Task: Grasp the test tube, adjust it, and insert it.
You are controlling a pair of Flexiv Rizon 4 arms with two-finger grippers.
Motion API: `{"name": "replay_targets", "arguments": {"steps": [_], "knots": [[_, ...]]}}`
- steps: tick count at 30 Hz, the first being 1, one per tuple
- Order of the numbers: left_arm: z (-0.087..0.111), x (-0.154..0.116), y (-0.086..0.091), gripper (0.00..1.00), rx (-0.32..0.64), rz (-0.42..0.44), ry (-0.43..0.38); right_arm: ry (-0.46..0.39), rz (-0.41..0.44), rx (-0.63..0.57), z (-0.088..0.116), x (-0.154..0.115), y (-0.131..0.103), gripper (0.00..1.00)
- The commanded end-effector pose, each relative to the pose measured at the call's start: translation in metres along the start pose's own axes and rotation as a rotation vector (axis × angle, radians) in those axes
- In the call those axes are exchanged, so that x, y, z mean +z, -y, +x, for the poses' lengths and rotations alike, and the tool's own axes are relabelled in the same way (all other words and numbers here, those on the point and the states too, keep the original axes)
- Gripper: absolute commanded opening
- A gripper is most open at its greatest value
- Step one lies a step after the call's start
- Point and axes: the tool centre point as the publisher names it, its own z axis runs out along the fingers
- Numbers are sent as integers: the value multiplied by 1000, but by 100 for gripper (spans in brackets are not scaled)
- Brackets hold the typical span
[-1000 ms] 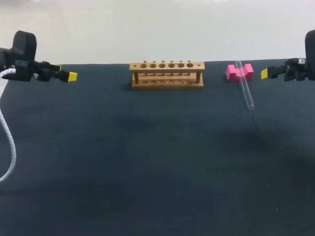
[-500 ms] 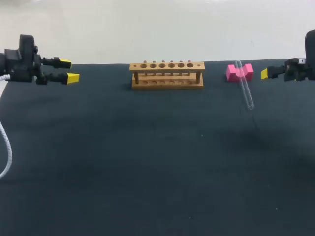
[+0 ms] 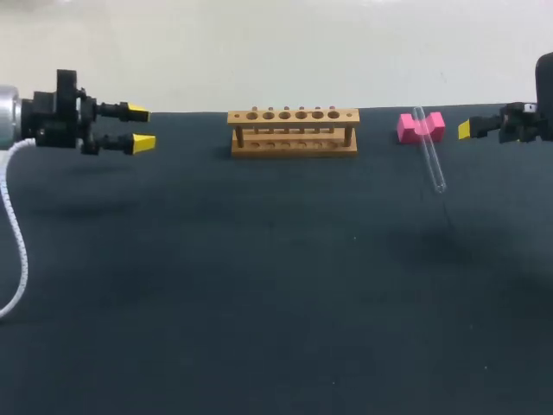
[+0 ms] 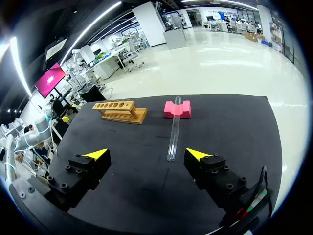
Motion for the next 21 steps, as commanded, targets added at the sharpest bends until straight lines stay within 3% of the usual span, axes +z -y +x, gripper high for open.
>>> {"name": "replay_targets", "arguments": {"steps": [1, 11, 21], "knots": [[-2, 10, -11, 100, 3, 33, 3, -7, 1, 0, -1, -1, 0, 100], [-9, 26, -23, 100, -13, -7, 20, -7, 1, 0, -1, -1, 0, 100], [-8, 29, -19, 100, 6, -34, 8, -7, 1, 0, -1, -1, 0, 100]]}}
